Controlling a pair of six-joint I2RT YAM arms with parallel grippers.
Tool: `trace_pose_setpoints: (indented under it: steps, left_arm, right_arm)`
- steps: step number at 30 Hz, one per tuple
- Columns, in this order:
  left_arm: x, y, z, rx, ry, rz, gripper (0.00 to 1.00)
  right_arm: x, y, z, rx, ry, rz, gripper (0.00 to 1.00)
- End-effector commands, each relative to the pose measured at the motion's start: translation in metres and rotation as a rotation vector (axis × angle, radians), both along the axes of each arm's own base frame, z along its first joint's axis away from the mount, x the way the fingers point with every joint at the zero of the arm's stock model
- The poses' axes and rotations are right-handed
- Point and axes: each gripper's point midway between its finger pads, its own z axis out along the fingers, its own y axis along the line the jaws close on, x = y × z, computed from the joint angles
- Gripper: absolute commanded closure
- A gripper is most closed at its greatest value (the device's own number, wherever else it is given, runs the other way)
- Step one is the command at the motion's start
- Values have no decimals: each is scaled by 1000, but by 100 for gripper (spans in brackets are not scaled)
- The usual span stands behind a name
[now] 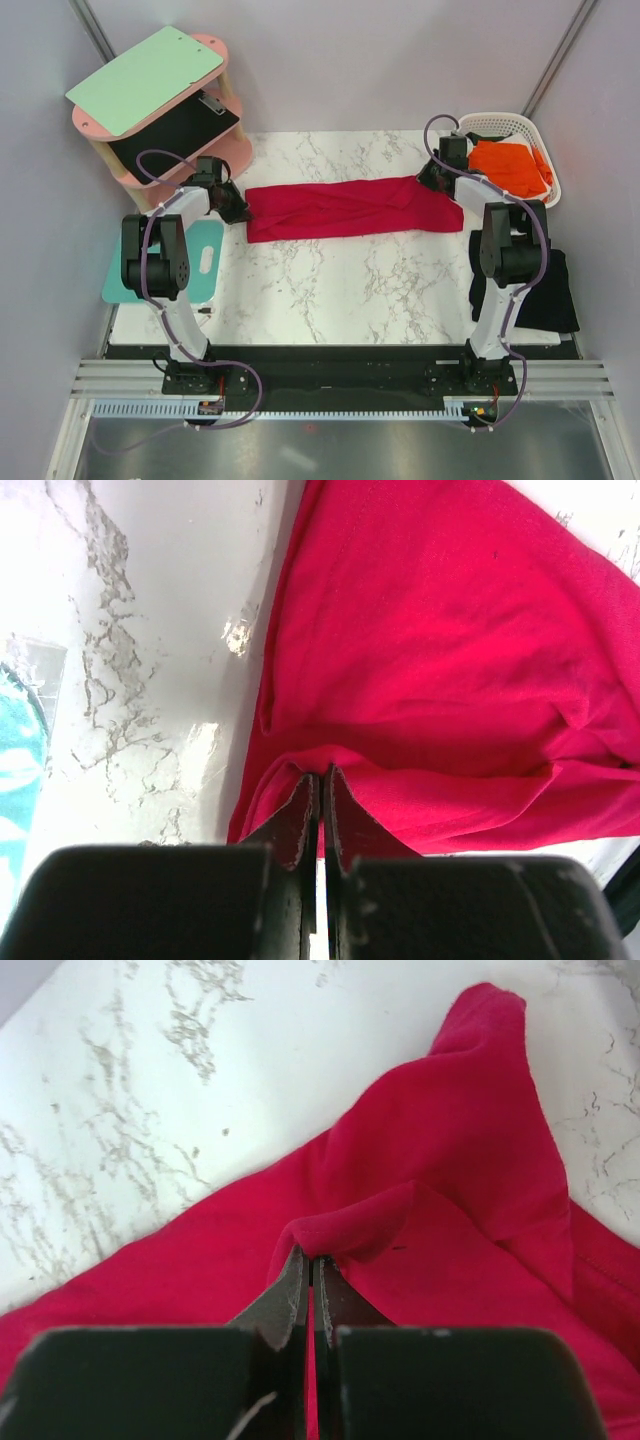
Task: Fold and stack the t-shirts
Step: Fold the other side of the tshirt into a rectangle
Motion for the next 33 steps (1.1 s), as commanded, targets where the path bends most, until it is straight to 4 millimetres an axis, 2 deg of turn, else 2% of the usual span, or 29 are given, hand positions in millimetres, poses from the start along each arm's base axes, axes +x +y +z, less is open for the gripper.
trace_pose_setpoints:
  steps: [1,2,4,5,6,7,8,9,10,11,13,16,19,20,21,28,31,32,33]
  left_arm:
    - [11,17,8,-7,-23,34,98]
    - [12,16,10,-17,-28,29,96]
    - [13,14,17,-33,-45,18,78]
    - [13,12,20,-40,-51,12,47]
    - [12,11,22,-44,-54,11,38]
    - [9,9,23,-51,-54,5,33]
    - [10,9,34,-49,-89,3,28]
    - [9,8,38,-49,-100,0,26]
    - [5,7,37,-52,-101,-4,25]
    - [6,6,46,-54,-132,-8,25]
    - [4,1,49,-71,-141,-23,25]
    - [2,-7,48,-91,-137,-48,27]
    - [-3,-6,45,-88,-130,-53,29]
    - [-8,-18,44,-88,-125,-82,30]
    - [-10,-22,44,-85,-129,-94,30]
    - [-21,-24,25,-71,-85,-107,33]
    - [-19,-28,28,-58,-104,-123,38]
    - [-18,-28,33,-46,-120,-128,44]
    - [-16,-29,36,-10,-138,-138,48]
  right_arm:
    - [20,-4,1,18,-22,-23,98]
    - [21,-3,-5,22,-14,-21,97]
    - [27,-3,-5,15,-25,-15,91]
    - [31,2,2,30,-57,10,87]
    - [31,3,2,30,-65,20,72]
    - [29,3,12,30,-91,21,61]
    - [31,4,20,33,-128,24,52]
    - [28,3,22,31,-153,23,38]
    - [25,3,38,28,-188,25,33]
    - [22,2,39,27,-201,24,28]
    - [18,2,52,26,-227,25,26]
    - [14,5,58,34,-239,37,25]
    - [10,6,59,40,-236,46,25]
    - [8,6,57,43,-229,46,25]
    - [7,6,56,44,-228,47,25]
    - [0,18,42,101,-196,82,24]
    - [-8,20,37,103,-171,96,25]
    - [-15,20,29,89,-144,92,27]
    - [-19,18,37,73,-156,86,28]
